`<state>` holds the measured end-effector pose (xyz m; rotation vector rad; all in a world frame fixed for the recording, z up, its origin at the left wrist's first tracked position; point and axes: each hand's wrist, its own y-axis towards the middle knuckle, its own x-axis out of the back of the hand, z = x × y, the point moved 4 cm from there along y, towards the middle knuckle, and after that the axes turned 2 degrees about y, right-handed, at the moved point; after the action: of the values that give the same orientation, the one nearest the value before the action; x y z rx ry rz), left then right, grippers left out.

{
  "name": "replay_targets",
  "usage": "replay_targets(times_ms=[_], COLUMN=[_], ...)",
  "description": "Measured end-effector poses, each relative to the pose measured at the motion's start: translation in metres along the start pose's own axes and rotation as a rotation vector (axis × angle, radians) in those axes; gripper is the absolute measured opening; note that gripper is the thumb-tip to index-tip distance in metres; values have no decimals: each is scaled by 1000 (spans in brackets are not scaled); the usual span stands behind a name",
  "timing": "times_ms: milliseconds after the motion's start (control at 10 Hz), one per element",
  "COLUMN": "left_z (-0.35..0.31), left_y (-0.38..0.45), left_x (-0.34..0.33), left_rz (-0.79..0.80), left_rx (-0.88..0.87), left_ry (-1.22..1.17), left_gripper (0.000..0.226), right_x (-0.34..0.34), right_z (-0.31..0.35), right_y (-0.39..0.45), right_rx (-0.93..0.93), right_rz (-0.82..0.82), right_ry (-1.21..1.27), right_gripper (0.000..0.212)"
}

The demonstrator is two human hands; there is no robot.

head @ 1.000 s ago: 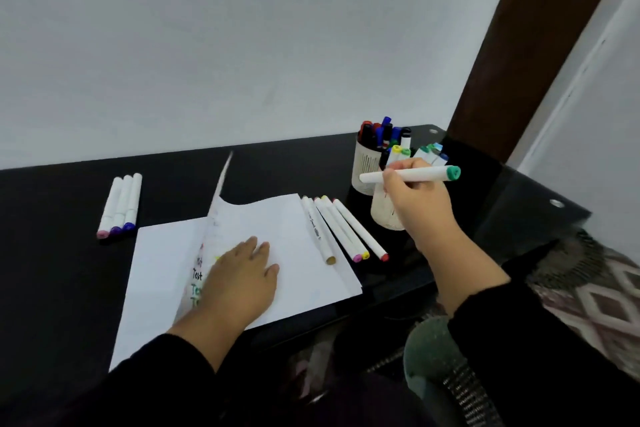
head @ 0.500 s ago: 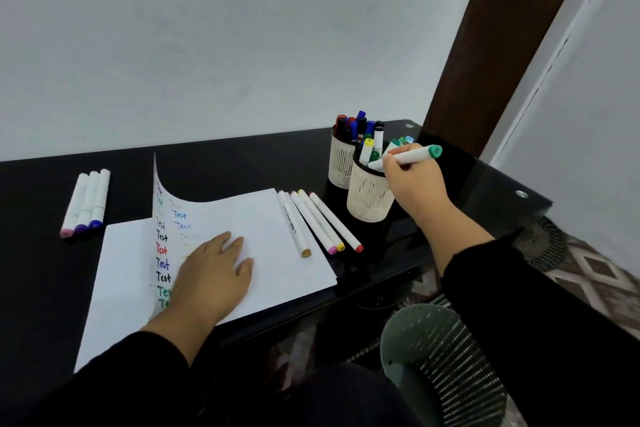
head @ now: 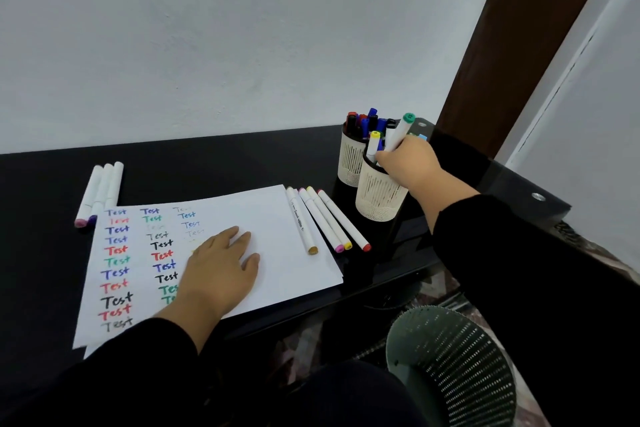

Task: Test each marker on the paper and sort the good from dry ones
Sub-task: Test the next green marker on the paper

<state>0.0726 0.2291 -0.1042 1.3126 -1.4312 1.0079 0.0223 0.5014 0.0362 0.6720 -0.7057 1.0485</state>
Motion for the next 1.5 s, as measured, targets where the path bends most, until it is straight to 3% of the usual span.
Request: replay_targets(times_ms=[100, 300, 400, 600, 800, 1100, 1300, 1500], left_z=[0, 2, 6, 6, 6, 5, 4, 7], left_y=[-1, 1, 2, 2, 0, 0, -1, 0], left_x=[0, -2, -5, -6, -5, -4, -2, 10], left_rz=[7, 34, 47, 41, 56, 61, 84, 191], left_rx=[1, 26, 70, 80, 74, 76, 86, 66], left_ry=[10, 21, 37, 57, 57, 59, 46, -135], left_gripper=[54, 58, 63, 64, 64, 63, 61, 55], right_x=[-5, -9, -10, -10, -14, -17, -17, -8], right_z=[-2, -3, -6, -7, -7, -7, -6, 5], right_y=[1, 1, 0, 3, 6, 10, 2, -19], right_rx=[20, -50, 14, 10, -48, 11, 38, 112], right_rz=[-57, 7, -35, -25, -23, -35, -63, -99], right_ry=[52, 99, 135, -76, -116, -341, -314, -217], right_gripper=[31, 11, 11, 22, 23, 34, 37, 33])
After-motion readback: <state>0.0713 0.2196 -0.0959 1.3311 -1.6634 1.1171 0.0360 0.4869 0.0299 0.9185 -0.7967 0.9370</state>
